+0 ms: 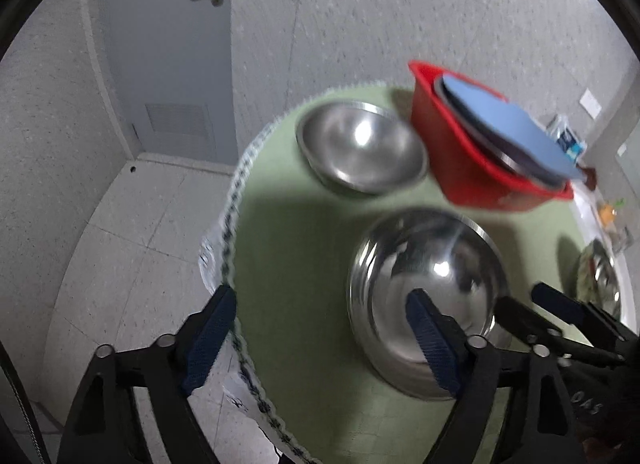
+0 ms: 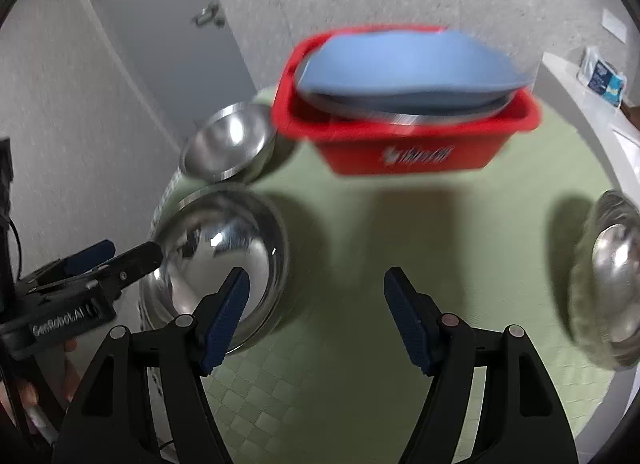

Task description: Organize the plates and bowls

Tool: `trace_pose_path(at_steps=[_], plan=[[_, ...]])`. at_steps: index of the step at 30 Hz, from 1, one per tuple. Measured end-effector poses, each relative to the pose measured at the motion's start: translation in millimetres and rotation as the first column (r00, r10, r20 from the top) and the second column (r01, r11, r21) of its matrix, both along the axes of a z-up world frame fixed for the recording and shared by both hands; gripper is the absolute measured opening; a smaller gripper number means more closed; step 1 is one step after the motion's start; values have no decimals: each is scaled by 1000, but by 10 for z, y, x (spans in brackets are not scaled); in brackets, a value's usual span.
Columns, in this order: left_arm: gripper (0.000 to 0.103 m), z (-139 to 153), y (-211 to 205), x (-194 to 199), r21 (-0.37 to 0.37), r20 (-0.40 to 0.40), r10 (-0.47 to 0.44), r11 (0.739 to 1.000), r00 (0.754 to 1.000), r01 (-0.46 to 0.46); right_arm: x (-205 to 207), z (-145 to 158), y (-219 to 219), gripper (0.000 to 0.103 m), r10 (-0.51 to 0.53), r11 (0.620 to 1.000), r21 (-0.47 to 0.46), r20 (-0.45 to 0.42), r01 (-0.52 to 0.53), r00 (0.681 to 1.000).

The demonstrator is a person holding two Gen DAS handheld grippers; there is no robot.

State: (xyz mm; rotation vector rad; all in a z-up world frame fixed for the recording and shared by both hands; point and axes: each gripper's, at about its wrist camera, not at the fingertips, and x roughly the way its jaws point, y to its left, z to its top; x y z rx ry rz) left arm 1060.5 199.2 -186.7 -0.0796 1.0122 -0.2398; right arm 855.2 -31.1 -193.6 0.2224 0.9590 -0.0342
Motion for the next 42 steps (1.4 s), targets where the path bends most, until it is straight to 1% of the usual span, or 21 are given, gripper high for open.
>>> trace_pose_path(at_steps=[1, 2, 3, 4, 5, 6, 7, 8, 9, 10, 11, 14, 17, 19, 23, 27, 30, 33, 35, 38, 42], plan=[[69, -24, -41, 34, 3, -14, -10, 1000, 1000, 10, 28, -55, 37, 72, 8, 1000, 3, -10, -8, 1000], [64, -46, -65, 50, 3, -27, -19, 1000, 999, 19, 62, -119, 68, 72, 12, 1000, 7, -23, -12, 1000], [52, -72, -79, 45, 0, -40, -34, 999, 999, 34, 84, -160, 83, 71, 11, 1000, 7, -37, -11, 999], [42, -83, -137, 54, -4, -53, -53, 999, 997, 52, 101, -195, 91, 64, 17, 1000, 15, -46, -16, 999], [40, -94, -160, 56, -2, -58, -64, 998, 996, 64, 115, -222, 93, 58, 24, 999, 32, -48, -22, 999], [33, -97, -180, 55, -2, -59, -75, 997, 995, 75, 140, -257, 90, 48, 30, 998, 49, -60, -27, 998], [24, -87, -192, 49, -6, -60, -87, 996, 994, 87, 165, -285, 80, 41, 35, 997, 66, -70, -30, 997], [20, -77, -204, 43, -16, -60, -97, 995, 993, 96, 183, -304, 71, 36, 40, 996, 83, -75, -34, 996], [17, -63, -238, 37, -20, -57, -106, 994, 993, 105, 202, -319, 62, 28, 52, 993, 107, -78, -44, 996], [16, -44, -255, 29, -7, -48, -109, 994, 993, 109, 206, -324, 73, 21, 59, 992, 114, -79, -50, 995], [16, -27, -270, 12, 6, -42, -110, 994, 993, 110, 208, -318, 79, 21, 63, 992, 112, -77, -54, 995], [16, 35, -300, -23, -3, -34, -102, 995, 994, 102, 194, -282, 53, 21, 70, 992, 111, -69, -62, 995], [16, 158, -441, -70, 8, 2, -103, 995, 995, 103, 148, -135, 8, 21, 76, 992, 105, -38, -72, 996], [16, 304, -553, -165, 1, 34, -107, 994, 994, 107, 61, -7, -79, 21, 79, 993, 92, -8, -78, 997], [16, 556, -853, -334, -19, 88, -122, 992, 989, 124, -131, 264, -365, 21, 72, 994, 80, 50, -76, 996], [17, 762, -1345, -519, -45, 127, -147, 987, 981, 154, -384, 519, -825, 21, 53, 996, 65, 102, -60, 993], [17, 808, -1704, -619, -50, 139, -172, 982, 975, 180, -554, 639, -1162, 21, 34, 998, 55, 117, -41, 992], [17, 823, -2158, -716, -60, 136, -204, 975, 970, 213, -724, 709, -1562, 21, 11, 998, 67, 125, -20, 992], [17, 776, -2369, -743, -55, 132, -219, 972, 967, 227, -860, 739, -1844, 21, -7, 998, 64, 128, -1, 992], [17, 677, -2727, -790, -50, 107, -243, 967, 964, 249, -979, 723, -2116, 21, -34, 997, 68, 119, 26, 992], [17, 556, -2999, -745, -42, 70, -253, 966, 965, 256, -1049, 613, -2455, 21, -54, 995, 87, 85, 47, 995]])
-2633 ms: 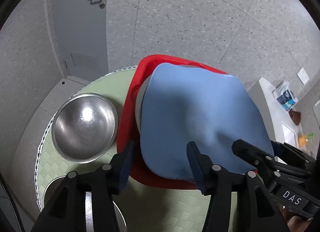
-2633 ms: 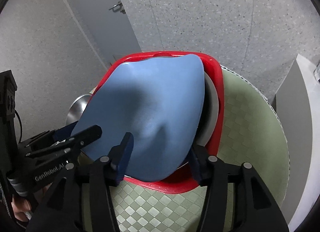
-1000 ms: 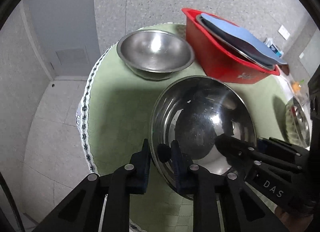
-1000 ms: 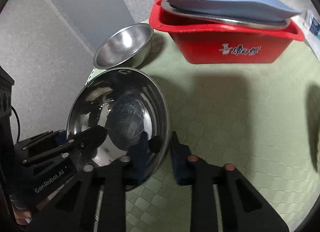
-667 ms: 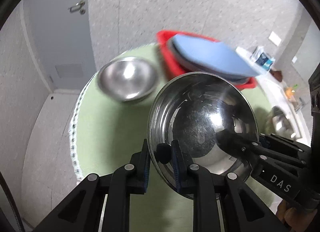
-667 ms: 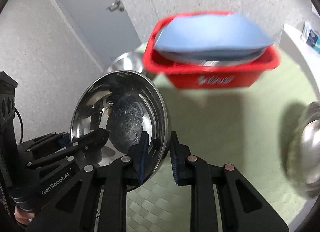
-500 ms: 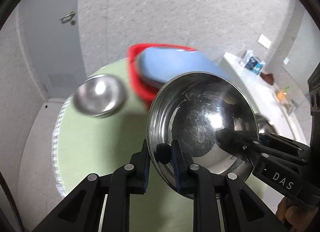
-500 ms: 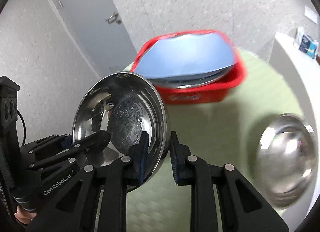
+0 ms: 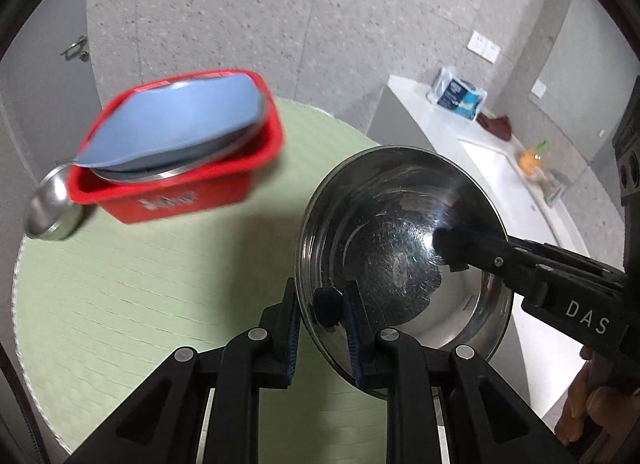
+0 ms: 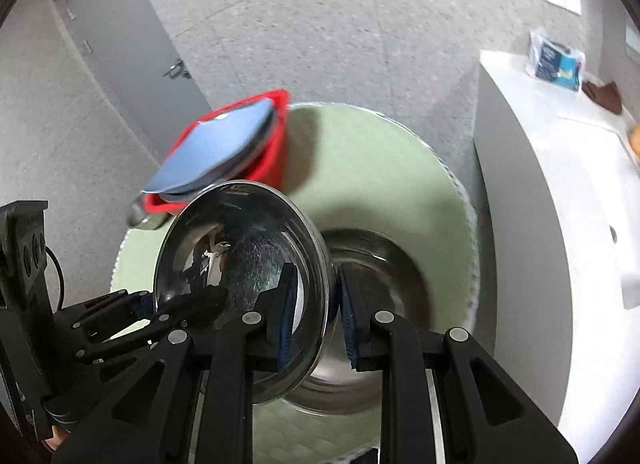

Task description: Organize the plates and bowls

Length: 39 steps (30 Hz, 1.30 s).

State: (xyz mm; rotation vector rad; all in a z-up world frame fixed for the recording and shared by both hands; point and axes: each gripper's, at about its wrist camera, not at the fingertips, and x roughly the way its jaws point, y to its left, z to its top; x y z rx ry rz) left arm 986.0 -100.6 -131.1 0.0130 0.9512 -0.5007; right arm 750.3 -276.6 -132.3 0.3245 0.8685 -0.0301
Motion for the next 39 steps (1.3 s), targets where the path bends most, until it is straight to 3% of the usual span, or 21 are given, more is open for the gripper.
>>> trace_pose_path(at_steps=[14, 18, 22, 29, 35, 39], plan=[[19, -151, -636, 291, 89, -43, 23, 996, 999, -19, 69, -304, -469, 23, 29, 999, 23, -79, -27, 996], [27, -156, -746, 306, 108, -23, 31, 994, 999, -28, 92, -326, -451, 23, 46, 999, 21, -83, -44, 996], [43, -188, -869, 234, 118, -7, 17, 993, 1000, -16, 119, -367, -435, 24, 57, 998, 18, -90, -56, 994], [50, -232, -995, 200, 133, -3, 7, 991, 1000, -7, 112, -354, -464, 25, 64, 998, 20, -81, -63, 995], [56, -217, -953, 203, 107, 2, -2, 994, 1000, 2, 100, -336, -454, 34, 72, 997, 31, -69, -70, 995], [59, -178, -852, 191, 76, 6, -12, 997, 1000, 11, 81, -279, -421, 45, 71, 997, 23, -51, -70, 996]])
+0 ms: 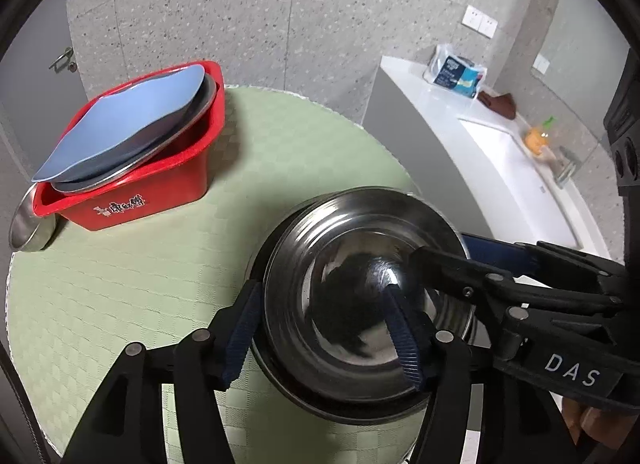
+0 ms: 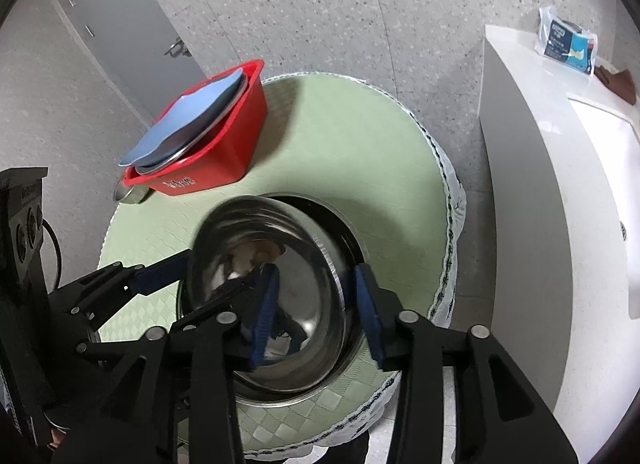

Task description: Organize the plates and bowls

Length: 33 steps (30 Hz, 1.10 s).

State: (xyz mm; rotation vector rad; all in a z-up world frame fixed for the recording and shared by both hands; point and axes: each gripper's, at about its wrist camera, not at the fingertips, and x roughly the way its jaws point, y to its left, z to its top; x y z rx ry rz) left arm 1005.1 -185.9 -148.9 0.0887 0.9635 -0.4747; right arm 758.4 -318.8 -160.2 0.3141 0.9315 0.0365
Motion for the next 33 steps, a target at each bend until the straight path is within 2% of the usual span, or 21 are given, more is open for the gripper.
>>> trace_pose_path(at_steps=[3, 8, 12, 17, 21, 24, 27, 33], plan=[[62, 21, 153, 3, -39, -3, -8, 999, 1000, 8, -8, 43, 27, 53, -16, 1000, -22, 14, 16, 1000], [64, 38, 473, 100, -85, 3, -2, 996, 1000, 3, 0, 101, 27, 54, -66, 996, -56, 23, 67, 998], [65, 91, 931, 205, -138, 17, 25, 990, 1000, -22, 1, 241, 164, 54, -111, 987, -114, 56, 116, 992], [69, 211, 1741, 394, -181, 51, 92, 980, 994, -81, 125, 491, 724, 57, -100, 986, -120, 133, 116, 986], [71, 237, 2474, 552, -173, 76, 160, 974, 984, -145, 332, 534, 1284, 61, -79, 990, -104, 169, 97, 982], [73, 198, 2989, 702, -146, 90, 215, 969, 972, -201, 500, 469, 1670, 61, -85, 992, -75, 184, 100, 979], [74, 92, 3470, 935, -132, 65, 274, 955, 960, -264, 641, 365, 1964, 62, -108, 992, -40, 189, 117, 976], [73, -135, 3799, 1388, -117, -19, 322, 939, 946, -322, 982, 81, 2457, 64, -155, 988, 26, 141, 152, 978]])
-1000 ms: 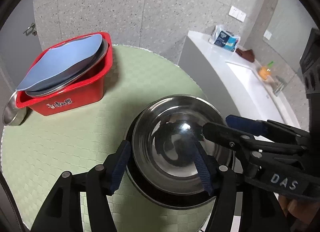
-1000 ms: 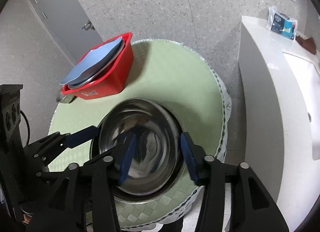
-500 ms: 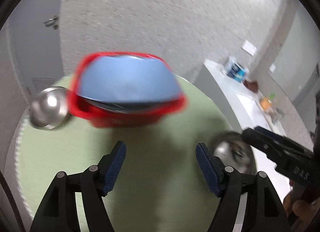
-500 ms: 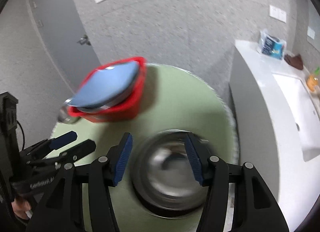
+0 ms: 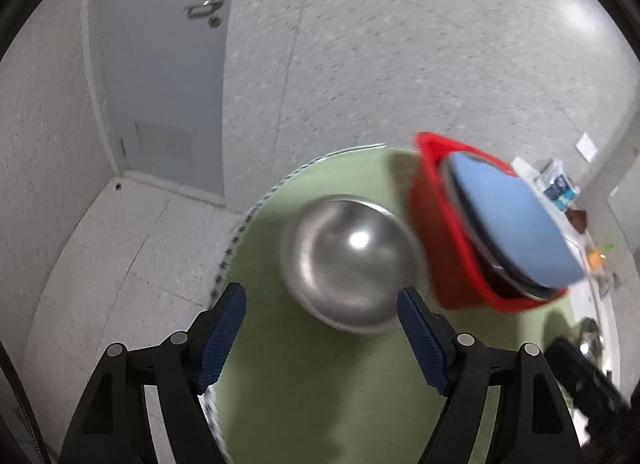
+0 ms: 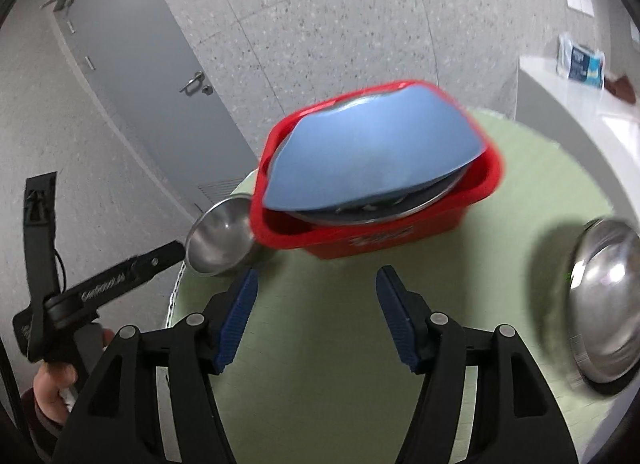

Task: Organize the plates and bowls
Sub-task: 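Grasp the rim of the small steel bowl with the right tool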

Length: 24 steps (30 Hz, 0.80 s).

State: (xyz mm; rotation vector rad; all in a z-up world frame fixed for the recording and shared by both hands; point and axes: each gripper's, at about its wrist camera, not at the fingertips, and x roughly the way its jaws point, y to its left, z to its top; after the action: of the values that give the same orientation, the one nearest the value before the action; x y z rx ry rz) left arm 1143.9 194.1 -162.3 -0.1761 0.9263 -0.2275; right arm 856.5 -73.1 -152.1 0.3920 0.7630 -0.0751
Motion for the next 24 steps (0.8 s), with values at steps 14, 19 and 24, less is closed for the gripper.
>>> trace_pose_path(at_steps=[14, 19, 24], plan=[[17, -465, 3, 579, -5, -97, -180, 984, 979, 180, 432, -343, 428, 64, -31, 998, 55, -49, 33, 998], [17, -506, 161, 444, -9, -83, -222, 975, 971, 222, 533, -420, 529, 64, -14, 997, 72, -54, 17, 998], [17, -493, 333, 340, -15, -81, -239, 971, 968, 238, 638, -509, 591, 58, 1, 997, 75, -54, 4, 999]])
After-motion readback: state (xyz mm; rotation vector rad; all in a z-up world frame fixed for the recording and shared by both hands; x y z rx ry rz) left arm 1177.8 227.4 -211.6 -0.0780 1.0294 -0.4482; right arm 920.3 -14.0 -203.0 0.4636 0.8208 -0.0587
